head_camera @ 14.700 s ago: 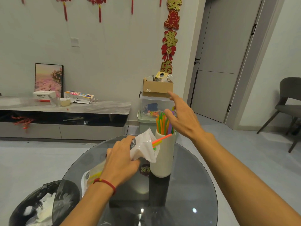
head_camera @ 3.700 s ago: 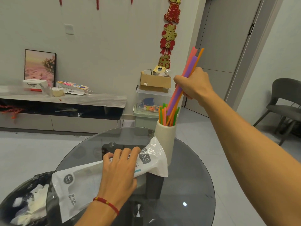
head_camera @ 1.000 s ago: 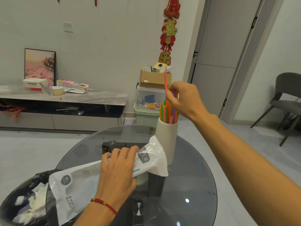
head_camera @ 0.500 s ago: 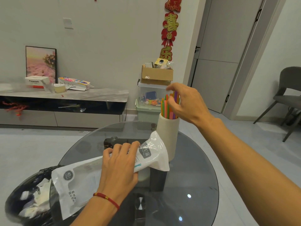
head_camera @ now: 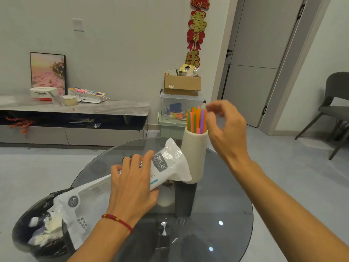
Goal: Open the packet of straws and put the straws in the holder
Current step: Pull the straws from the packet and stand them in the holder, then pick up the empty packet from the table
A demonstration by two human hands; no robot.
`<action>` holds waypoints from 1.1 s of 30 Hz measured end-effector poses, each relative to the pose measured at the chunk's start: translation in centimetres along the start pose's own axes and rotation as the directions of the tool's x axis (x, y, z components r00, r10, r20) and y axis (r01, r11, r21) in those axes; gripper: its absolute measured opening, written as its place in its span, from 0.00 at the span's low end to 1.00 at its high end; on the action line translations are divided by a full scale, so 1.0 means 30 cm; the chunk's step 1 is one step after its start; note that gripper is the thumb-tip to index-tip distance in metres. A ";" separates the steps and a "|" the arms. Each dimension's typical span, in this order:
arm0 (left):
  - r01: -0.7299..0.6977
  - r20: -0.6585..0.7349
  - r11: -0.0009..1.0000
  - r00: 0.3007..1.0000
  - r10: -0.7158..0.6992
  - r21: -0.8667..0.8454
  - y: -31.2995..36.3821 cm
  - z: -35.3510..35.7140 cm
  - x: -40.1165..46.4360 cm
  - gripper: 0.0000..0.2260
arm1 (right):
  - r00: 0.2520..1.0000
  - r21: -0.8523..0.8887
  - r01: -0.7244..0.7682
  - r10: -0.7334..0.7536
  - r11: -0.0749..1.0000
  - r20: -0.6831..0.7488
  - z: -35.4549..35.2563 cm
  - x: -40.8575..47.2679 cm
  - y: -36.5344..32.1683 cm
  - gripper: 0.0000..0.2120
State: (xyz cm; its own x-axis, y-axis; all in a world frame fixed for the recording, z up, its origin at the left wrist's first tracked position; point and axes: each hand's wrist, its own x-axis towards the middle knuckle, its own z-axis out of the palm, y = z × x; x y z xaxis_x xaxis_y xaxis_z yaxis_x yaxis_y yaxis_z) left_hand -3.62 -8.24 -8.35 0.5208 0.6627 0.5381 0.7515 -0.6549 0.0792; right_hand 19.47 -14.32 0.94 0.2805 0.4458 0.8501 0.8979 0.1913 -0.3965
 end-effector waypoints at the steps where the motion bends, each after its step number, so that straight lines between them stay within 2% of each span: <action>1: -0.003 -0.006 1.000 1.000 0.003 -0.002 -0.007 -0.004 0.000 0.38 | 0.997 0.049 -0.072 0.073 0.996 -0.019 -0.006 -0.069 -0.020 0.11; 2: -0.006 -0.012 1.000 1.000 0.006 -0.007 -0.009 -0.008 -0.001 0.39 | 0.983 0.100 -0.181 0.176 0.978 0.055 -0.007 -0.141 -0.035 0.12; 3: -0.010 -0.023 1.000 1.000 0.010 -0.014 -0.008 -0.012 0.001 0.39 | 0.933 0.145 -0.327 0.294 0.934 0.209 -0.002 -0.202 -0.053 0.16; 5: -0.030 -0.035 0.999 0.999 0.029 -0.029 0.001 -0.019 -0.004 0.39 | 0.722 0.224 -0.608 0.414 0.761 0.555 0.021 -0.294 -0.083 0.24; 6: -0.048 -0.034 0.998 0.998 0.046 -0.037 0.004 -0.020 -0.005 0.39 | 0.654 0.272 -0.685 0.406 0.676 0.639 0.039 -0.320 -0.084 0.24; 7: -0.068 -0.033 0.997 0.997 0.067 -0.042 0.007 -0.023 -0.009 0.40 | 0.639 0.313 -0.717 0.409 0.623 0.651 0.051 -0.338 -0.082 0.23; 8: -0.088 -0.028 0.995 0.996 0.087 -0.047 0.005 -0.027 -0.010 0.42 | 0.654 0.341 -0.720 0.426 0.605 0.624 0.059 -0.342 -0.077 0.22; 11: -0.116 0.046 0.988 0.992 0.122 -0.106 -0.022 -0.044 -0.017 0.51 | 0.722 0.358 -0.663 0.434 0.657 0.539 0.053 -0.337 -0.062 0.15; 13: -0.088 0.112 0.978 0.988 0.110 -0.187 -0.064 -0.053 -0.011 0.51 | 0.744 0.361 -0.635 0.415 0.683 0.524 0.044 -0.333 -0.046 0.14; 15: -0.017 0.170 0.937 0.982 0.081 -0.348 -0.128 -0.059 -0.011 0.38 | 0.750 0.387 -0.639 0.428 0.665 0.504 0.036 -0.326 -0.038 0.14; 18: 0.169 0.299 0.761 0.954 0.035 -0.627 -0.227 -0.056 -0.037 0.17 | 0.732 0.397 -0.655 0.409 0.643 0.544 0.048 -0.322 -0.030 0.13; 21: 0.330 0.367 0.632 0.927 -0.076 -0.702 -0.290 -0.054 -0.060 0.11 | 0.712 0.372 -0.669 0.411 0.643 0.569 0.106 -0.336 -0.038 0.12; 22: 0.367 0.384 0.596 0.917 -0.103 -0.715 -0.310 -0.055 -0.066 0.11 | 0.691 0.389 -0.702 0.438 0.597 0.575 0.135 -0.341 -0.047 0.14; 24: 0.408 0.393 0.529 0.908 -0.147 -0.744 -0.347 -0.059 -0.077 0.11 | 0.598 0.430 -0.799 0.471 0.421 0.649 0.195 -0.352 -0.072 0.21; 25: 0.429 0.391 0.493 0.902 -0.184 -0.757 -0.377 -0.064 -0.090 0.11 | 0.527 0.414 -0.848 0.440 0.331 0.727 0.239 -0.359 -0.096 0.26; 27: 0.471 0.401 0.390 0.881 -0.251 -0.792 -0.417 -0.072 -0.110 0.14 | 0.396 0.322 -0.911 0.326 0.258 0.858 0.315 -0.380 -0.151 0.31; 29: 0.517 0.430 0.270 0.844 -0.321 -0.813 -0.475 -0.086 -0.137 0.16 | 0.343 0.268 -0.919 0.248 0.291 0.906 0.420 -0.407 -0.235 0.28; 31: 0.566 0.474 0.186 0.796 -0.375 -0.803 -0.540 -0.106 -0.160 0.14 | 0.371 0.269 -0.892 0.245 0.364 0.896 0.511 -0.420 -0.307 0.20; 33: 0.610 0.520 0.143 0.757 -0.396 -0.780 -0.630 -0.128 -0.198 0.14 | 0.398 0.261 -0.863 0.264 0.432 0.879 0.593 -0.417 -0.369 0.16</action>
State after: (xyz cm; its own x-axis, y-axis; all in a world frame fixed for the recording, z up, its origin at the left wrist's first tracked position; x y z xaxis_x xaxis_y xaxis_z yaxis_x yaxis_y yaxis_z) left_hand -22.48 -1.19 -9.83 0.3073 0.9497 -0.0601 0.1094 0.0274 0.9936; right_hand -0.01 -6.46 -11.46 0.0502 0.9962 -0.0708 0.0570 -0.0736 -0.9957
